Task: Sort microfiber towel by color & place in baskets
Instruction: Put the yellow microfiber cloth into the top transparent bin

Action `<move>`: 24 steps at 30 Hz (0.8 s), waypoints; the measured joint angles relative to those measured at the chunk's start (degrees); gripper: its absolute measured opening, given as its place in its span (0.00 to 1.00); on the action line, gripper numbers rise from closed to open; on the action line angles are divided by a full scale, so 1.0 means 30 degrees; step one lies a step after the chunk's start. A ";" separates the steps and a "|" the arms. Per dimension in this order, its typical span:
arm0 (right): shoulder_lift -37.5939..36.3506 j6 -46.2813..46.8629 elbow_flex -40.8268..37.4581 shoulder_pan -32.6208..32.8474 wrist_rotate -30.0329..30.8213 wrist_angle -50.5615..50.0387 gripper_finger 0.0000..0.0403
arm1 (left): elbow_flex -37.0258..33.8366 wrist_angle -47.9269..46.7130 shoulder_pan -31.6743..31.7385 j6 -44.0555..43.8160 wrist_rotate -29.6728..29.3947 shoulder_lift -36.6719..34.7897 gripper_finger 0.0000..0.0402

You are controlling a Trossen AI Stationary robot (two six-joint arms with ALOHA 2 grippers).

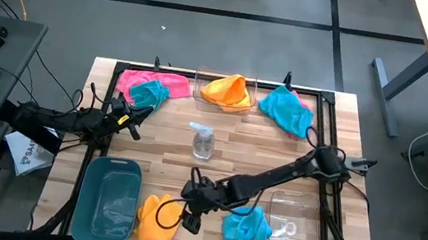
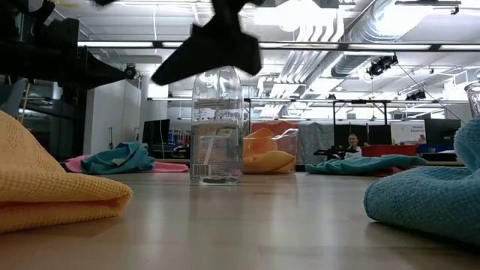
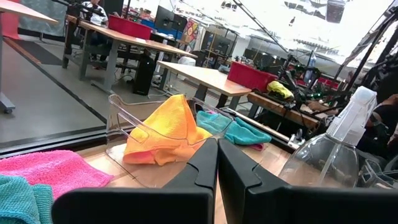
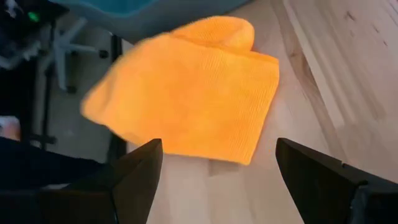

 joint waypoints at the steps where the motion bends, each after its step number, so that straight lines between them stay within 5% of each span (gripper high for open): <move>1: 0.0292 -0.0421 0.0125 -0.0006 0.0006 0.0058 0.77 | 0.0003 0.0000 0.0007 -0.0002 0.0007 -0.0001 0.00; 18: 0.4481 -0.8871 0.2341 0.0394 0.2000 0.0639 0.77 | -0.0004 0.0000 0.0007 0.0004 0.0007 0.0000 0.00; 24: 0.4873 -0.9388 0.2341 0.0379 0.2157 0.0436 0.72 | 0.0003 -0.0003 0.0007 0.0002 0.0007 0.0003 0.00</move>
